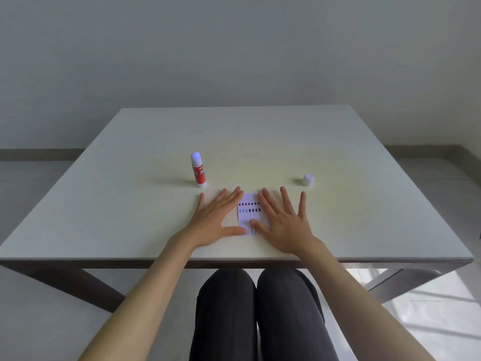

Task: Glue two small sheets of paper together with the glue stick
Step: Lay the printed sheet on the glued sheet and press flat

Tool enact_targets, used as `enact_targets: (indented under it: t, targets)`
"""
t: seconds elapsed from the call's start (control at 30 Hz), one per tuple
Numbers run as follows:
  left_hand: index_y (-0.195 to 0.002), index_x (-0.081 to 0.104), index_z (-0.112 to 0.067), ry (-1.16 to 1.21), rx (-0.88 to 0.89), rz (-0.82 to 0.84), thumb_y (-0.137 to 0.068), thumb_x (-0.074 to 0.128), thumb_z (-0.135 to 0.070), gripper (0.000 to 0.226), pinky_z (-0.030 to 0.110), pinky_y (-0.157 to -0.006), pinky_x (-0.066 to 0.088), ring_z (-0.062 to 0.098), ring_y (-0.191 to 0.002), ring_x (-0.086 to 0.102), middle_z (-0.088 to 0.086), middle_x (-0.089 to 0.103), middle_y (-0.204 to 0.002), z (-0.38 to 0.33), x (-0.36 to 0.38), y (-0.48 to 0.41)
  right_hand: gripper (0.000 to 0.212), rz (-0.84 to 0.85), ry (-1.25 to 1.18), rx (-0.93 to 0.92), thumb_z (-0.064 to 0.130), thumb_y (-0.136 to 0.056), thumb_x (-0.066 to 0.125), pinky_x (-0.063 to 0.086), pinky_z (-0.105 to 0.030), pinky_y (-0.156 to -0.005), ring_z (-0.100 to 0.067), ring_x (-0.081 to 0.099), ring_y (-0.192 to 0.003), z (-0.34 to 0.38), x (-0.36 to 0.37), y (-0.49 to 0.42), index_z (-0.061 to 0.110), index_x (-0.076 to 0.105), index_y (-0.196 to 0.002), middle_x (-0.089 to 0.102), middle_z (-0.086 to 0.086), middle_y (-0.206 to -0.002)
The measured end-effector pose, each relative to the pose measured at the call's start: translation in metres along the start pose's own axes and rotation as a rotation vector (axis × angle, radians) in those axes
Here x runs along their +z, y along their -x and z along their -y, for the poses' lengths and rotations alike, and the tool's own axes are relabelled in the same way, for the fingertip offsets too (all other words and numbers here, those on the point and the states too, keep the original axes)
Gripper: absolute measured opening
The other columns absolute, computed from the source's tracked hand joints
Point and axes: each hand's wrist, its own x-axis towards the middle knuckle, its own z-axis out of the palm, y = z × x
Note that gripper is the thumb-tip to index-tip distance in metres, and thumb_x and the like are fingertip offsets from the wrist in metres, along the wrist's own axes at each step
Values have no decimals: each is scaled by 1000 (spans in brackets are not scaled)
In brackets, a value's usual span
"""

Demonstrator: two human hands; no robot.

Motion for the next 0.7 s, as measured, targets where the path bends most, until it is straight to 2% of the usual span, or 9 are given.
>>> enact_targets:
  t: [0.07, 0.13, 0.17, 0.23, 0.3, 0.37, 0.47, 0.53, 0.7]
  targets:
    - [-146, 26, -27, 245, 30, -243, -83, 65, -37, 75, 34, -117, 13, 5, -139, 29, -11, 28, -154, -3, -2, 4, 80, -18, -7, 12, 70, -80, 0, -17, -58, -110, -25, -11, -147, 0, -1, 0, 28, -7, -148, -5, 12, -160]
    - [-125, 57, -24, 451, 4, -715, -82, 69, -25, 45, 14, -93, 40, -1, -99, 59, -9, 63, -117, -4, -9, 10, 79, -73, -19, 13, 70, -80, -2, -16, -57, -111, -24, -12, -146, 0, -1, 2, 30, -9, -147, -7, 11, -159]
    - [-114, 64, -24, 471, -44, -940, -81, 68, -23, 33, 11, -80, 43, 1, -83, 59, -13, 64, -97, -1, -15, 12, 78, -113, -30, 9, 70, -81, -1, -15, -56, -112, -24, -13, -146, 1, -1, 5, 31, -12, -147, -10, 11, -159]
    - [-113, 63, -22, 479, -190, -1167, -81, 68, -20, 33, 16, -73, 45, 4, -77, 56, -12, 57, -88, 8, -28, 11, 74, -182, -74, -4, 70, -83, 3, -11, -55, -114, -23, -17, -145, 1, -2, 9, 34, -16, -145, -16, 10, -158]
    - [-128, 54, -13, 518, -335, -1086, -79, 71, -19, 52, 26, -82, 47, 12, -94, 57, -1, 59, -109, 17, -37, 0, 73, -231, -163, 7, 69, -85, 9, -12, -51, -114, -21, -20, -145, 1, -5, 11, 36, -19, -144, -19, 10, -158]
    - [-131, 50, -5, 512, -429, -852, -81, 70, -23, 57, 36, -92, 45, 24, -113, 57, 10, 59, -128, 23, -39, -13, 73, -261, -253, 29, 68, -86, 14, -14, -46, -114, -19, -21, -144, 1, -8, 12, 38, -19, -144, -20, 10, -158]
    - [-97, 65, -9, 469, -404, -780, -84, 62, -25, 21, 32, -73, 43, 32, -87, 61, 18, 70, -95, 20, -37, -27, 75, -253, -272, 33, 67, -86, 19, -9, -43, -116, -19, -22, -144, 0, -9, 13, 36, -16, -145, -18, 7, -158]
    - [-70, 59, -8, 531, -380, -843, -88, 55, -27, 27, 27, -63, 38, 26, -69, 63, 12, 68, -70, 18, -39, -28, 76, -223, -230, 27, 63, -88, 26, -1, -45, -118, -20, -22, -143, -1, -8, 12, 32, -12, -147, -15, 4, -159]
    - [-61, 60, -10, 616, -329, -813, -84, 59, -23, 27, 6, -53, 34, -5, -54, 52, -16, 63, -53, 13, -43, -21, 68, -252, -305, 25, 49, -93, 41, 4, -43, -118, -22, -11, -147, 0, -12, 11, 25, 11, -149, 1, 1, -160]
